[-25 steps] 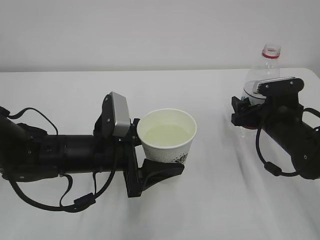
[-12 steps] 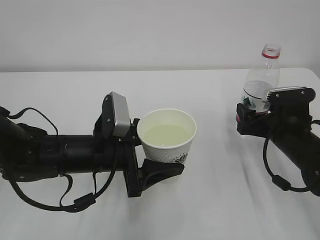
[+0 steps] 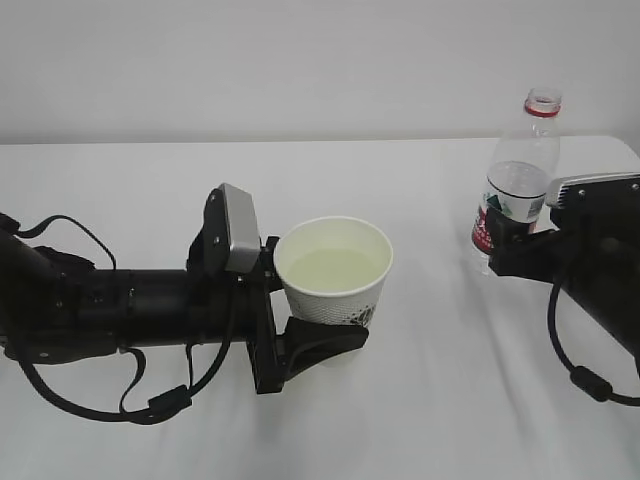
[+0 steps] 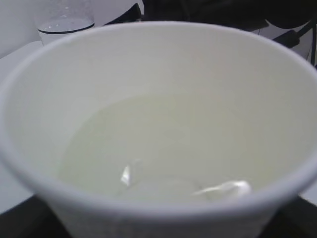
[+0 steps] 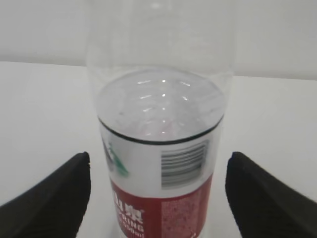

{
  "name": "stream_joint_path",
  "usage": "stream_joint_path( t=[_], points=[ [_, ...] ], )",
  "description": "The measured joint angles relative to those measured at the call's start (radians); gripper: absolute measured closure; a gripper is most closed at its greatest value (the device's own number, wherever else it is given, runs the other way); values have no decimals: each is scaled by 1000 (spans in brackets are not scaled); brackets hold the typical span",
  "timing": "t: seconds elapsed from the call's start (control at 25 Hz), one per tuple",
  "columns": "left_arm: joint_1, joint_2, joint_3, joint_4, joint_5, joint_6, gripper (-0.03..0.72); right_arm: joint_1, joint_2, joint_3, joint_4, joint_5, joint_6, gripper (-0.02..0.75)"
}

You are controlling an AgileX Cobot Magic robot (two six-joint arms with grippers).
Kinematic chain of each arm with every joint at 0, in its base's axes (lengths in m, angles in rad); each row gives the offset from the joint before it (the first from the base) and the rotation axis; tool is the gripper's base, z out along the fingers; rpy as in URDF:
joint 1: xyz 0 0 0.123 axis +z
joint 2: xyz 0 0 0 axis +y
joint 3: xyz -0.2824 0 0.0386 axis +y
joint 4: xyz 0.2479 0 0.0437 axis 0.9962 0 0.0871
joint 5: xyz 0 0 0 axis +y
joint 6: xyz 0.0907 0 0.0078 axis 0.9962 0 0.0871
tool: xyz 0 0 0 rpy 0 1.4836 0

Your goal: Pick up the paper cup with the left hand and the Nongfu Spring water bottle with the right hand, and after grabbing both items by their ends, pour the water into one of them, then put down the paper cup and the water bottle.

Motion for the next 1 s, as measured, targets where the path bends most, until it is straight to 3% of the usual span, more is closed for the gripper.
stream_joint_path(
  t=[1.0],
  points=[
    [0,0,0,-112,0,4,90,0,-198,251,-2,-1,2,91]
  ],
)
